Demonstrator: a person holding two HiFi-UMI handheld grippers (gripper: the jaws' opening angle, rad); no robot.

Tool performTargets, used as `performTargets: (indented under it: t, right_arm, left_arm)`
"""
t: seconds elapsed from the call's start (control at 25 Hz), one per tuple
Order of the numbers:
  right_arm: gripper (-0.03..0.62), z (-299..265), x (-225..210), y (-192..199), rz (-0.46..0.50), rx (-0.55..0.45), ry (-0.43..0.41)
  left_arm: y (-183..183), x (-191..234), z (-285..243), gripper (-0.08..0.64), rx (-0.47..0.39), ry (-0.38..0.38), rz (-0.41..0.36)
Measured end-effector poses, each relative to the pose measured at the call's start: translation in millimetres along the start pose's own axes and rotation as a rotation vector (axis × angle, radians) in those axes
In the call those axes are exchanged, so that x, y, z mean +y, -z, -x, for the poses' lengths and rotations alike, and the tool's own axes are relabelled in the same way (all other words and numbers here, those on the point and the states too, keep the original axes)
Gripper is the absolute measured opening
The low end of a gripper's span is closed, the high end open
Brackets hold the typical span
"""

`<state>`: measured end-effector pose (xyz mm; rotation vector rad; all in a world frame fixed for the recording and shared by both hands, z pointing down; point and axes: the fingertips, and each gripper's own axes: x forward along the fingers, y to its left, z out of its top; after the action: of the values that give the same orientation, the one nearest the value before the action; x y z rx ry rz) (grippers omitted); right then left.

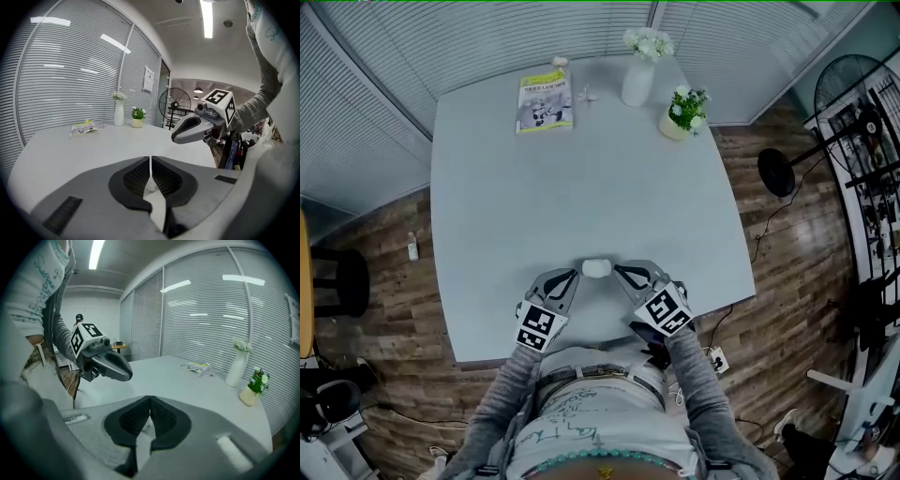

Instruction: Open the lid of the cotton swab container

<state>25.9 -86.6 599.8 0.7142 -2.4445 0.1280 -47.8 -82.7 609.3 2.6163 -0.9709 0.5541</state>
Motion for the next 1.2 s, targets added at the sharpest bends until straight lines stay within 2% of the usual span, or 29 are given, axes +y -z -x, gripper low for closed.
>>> performTargets:
  t: [0.2, 0.28, 0.6, 0.88, 1.2]
  right_arm:
    - [0.003, -7, 6, 20, -0.021, 0.04, -0.022]
    - [0.028, -9, 9, 30, -0.036, 0.056, -0.033]
    - [0.06, -22, 16, 58, -0.06, 0.117, -0.065]
    - [0.147, -35, 16, 70, -0.059, 0.141, -0.093]
    - [0.227, -47, 18, 75, -0.003, 0.16, -0.155]
  left_arm:
    - [17, 1, -8, 0.032, 0.041, 0.033, -0.011]
    - [23, 1, -11, 0.044, 0.061, 0.05, -0.015]
    - [45, 0, -21, 0.106, 0.14, 0.107, -0.043]
    - [58, 0, -30, 0.177, 0.188, 0.156, -0.047]
    - [73, -5, -42, 0.261, 0.255, 0.222, -0.1]
